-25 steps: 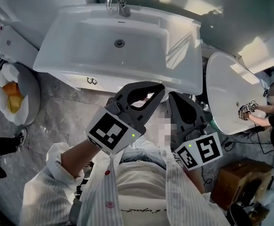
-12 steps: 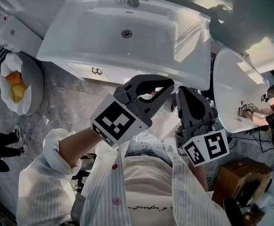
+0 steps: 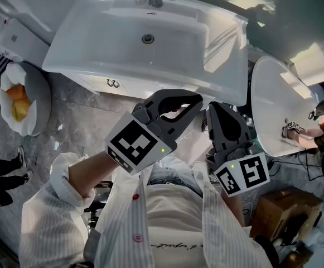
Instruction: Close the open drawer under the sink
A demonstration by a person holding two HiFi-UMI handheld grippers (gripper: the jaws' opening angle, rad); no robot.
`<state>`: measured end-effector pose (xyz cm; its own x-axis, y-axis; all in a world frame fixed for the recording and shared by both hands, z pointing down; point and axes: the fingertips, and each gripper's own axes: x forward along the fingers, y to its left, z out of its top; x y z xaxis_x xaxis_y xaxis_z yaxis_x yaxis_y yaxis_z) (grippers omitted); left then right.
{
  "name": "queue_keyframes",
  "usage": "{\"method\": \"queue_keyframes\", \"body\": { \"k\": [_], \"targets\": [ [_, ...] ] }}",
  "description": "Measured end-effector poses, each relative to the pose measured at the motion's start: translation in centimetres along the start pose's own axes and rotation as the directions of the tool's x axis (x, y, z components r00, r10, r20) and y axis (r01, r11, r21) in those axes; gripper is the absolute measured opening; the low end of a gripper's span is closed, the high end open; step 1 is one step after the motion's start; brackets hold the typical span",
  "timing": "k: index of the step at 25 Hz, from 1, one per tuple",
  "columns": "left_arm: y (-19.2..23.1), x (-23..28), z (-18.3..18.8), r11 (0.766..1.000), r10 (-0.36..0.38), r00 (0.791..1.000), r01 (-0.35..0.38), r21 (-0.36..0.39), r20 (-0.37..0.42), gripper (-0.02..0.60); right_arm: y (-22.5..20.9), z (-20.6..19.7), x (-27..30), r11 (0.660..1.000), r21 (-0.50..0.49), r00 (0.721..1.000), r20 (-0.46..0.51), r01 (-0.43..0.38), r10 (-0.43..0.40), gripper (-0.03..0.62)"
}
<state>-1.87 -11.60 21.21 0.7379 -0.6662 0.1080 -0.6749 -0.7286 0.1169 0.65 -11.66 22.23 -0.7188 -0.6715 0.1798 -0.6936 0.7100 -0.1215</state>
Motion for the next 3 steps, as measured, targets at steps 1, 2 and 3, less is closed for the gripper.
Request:
{"method": "queue_keyframes", "body": {
  "k": [1, 2, 3],
  "targets": [
    [-0.05, 0.07, -0.03, 1.000, -0.001, 1.000, 0.001, 0.000, 0.000, 0.018, -0.08, 0.00, 0.02, 1.000, 0.000, 1.000, 0.000, 0.000, 0.000, 0.009],
    [-0.10, 0.14, -0.05, 1.000, -0.002, 1.000, 0.002, 0.000, 0.000, 0.018, -0.16, 0.00, 0.04, 1.000, -0.001, 1.000, 0.000, -0.001, 0.001, 0.009],
    [-0.15, 0.21, -0.07, 1.000, -0.002, 1.000, 0.002, -0.001, 0.000, 0.018, -0.23, 0.00, 0.05, 1.000, -0.001, 1.000, 0.000, -0.001, 0.001, 0.009]
  ]
}}
